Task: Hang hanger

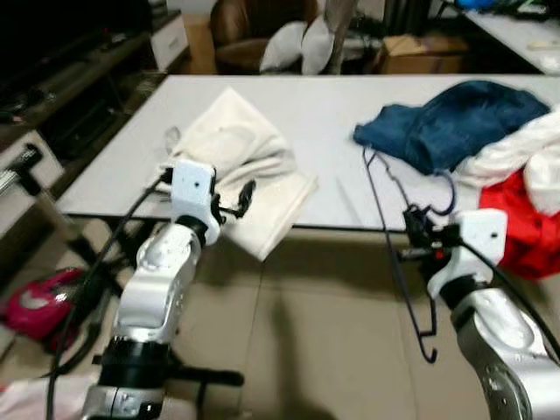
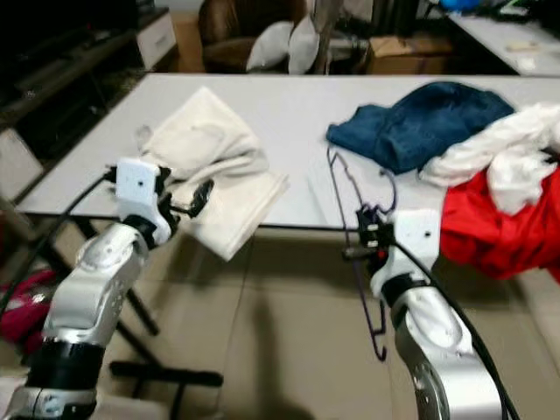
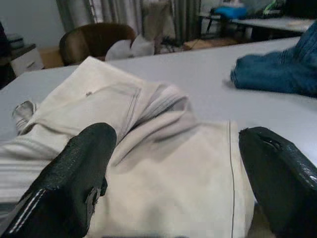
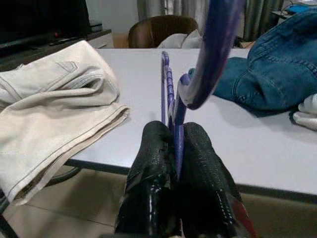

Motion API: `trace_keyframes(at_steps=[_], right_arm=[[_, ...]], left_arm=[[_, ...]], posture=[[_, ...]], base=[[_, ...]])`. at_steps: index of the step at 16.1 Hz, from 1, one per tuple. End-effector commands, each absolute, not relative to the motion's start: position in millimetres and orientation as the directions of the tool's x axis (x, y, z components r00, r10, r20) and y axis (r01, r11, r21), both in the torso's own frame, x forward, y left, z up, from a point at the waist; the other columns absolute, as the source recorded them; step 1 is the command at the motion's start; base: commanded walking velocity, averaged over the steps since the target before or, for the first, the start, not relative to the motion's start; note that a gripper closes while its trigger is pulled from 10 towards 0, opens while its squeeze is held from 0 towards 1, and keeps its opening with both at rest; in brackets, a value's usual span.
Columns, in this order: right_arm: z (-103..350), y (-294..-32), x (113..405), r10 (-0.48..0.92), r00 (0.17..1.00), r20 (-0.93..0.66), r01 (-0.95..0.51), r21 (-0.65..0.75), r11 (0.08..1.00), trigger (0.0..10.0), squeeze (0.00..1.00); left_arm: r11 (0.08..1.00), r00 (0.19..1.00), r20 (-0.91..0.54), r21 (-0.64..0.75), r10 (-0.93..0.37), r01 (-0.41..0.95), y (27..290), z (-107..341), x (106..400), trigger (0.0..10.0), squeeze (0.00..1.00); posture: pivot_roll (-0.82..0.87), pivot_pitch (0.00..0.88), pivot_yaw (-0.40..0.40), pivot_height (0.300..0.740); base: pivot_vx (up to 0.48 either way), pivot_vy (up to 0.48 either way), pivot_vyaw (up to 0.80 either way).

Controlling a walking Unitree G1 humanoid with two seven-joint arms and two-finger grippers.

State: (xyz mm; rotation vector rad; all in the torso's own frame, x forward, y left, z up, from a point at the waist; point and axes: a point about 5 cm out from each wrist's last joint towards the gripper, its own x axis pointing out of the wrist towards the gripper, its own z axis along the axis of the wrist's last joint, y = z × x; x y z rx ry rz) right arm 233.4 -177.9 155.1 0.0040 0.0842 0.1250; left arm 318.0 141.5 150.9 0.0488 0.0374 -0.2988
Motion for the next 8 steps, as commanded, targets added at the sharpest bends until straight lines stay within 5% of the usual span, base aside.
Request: trace_keyframes(at_steps=[1,8], right_arm=[[156.3,-182.8,236.1,0.096,0.993,-0.074,-0.096,0.008,0.995,10.0,0.0],[155.2,-183.6,239.9,0.124,0.99,-0.071,-0.125,-0.014,0.992,10.0,0.0]], left_arm=[[0.947,0.949,-0.028,0.061,-0.314,0.316,137.1,157.0,322.9,10.0,0.0],[0.976,0.978,-0.042,0.061,-0.206,0.208,155.0,147.3,325.2,10.0,0.0]], posture=[[-0.1,0.0,0.109,0.74],[-0.1,0.0,0.096,0.74]], base=[[0.33,0.0,0.0],[0.334,0.0,-0.11]])
